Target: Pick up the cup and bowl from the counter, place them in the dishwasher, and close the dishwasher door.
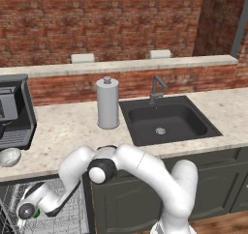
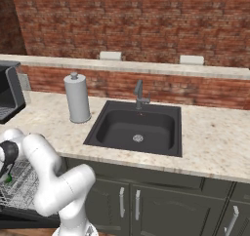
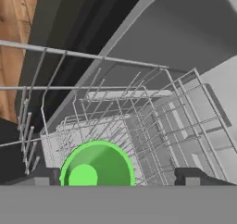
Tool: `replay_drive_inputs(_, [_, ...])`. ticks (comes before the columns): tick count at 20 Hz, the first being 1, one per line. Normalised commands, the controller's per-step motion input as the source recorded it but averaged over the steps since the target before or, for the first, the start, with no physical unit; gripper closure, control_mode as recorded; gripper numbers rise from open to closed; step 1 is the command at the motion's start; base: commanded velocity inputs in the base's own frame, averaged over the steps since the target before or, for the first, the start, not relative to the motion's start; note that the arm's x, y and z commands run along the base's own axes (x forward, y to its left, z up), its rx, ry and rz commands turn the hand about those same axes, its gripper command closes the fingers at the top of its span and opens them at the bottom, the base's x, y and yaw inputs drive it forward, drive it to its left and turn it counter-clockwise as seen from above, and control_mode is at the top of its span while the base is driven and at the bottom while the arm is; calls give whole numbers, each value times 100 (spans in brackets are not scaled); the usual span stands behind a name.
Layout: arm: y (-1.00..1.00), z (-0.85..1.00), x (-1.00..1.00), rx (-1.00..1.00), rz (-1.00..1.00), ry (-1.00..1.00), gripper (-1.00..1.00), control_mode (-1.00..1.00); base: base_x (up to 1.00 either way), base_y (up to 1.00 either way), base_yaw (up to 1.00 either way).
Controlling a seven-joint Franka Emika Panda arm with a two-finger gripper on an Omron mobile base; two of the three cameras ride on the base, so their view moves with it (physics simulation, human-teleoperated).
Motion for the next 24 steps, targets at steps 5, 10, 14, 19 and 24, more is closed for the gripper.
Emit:
replay_drive_inputs(5, [-9,47,-30,3,0,-8,-100,-100,0,0,0])
replay_drive_inputs(10, [-12,53,-27,8,0,-7,-100,-100,0,0,0])
replay_drive_inputs(14, [-10,46,-19,9,0,-5,-100,-100,0,0,0])
replay_drive_inputs(19, [-14,49,-15,15,0,-2,-100,-100,0,0,0])
replay_drive_inputs(24, [-12,45,-10,18,0,0,-100,-100,0,0,0])
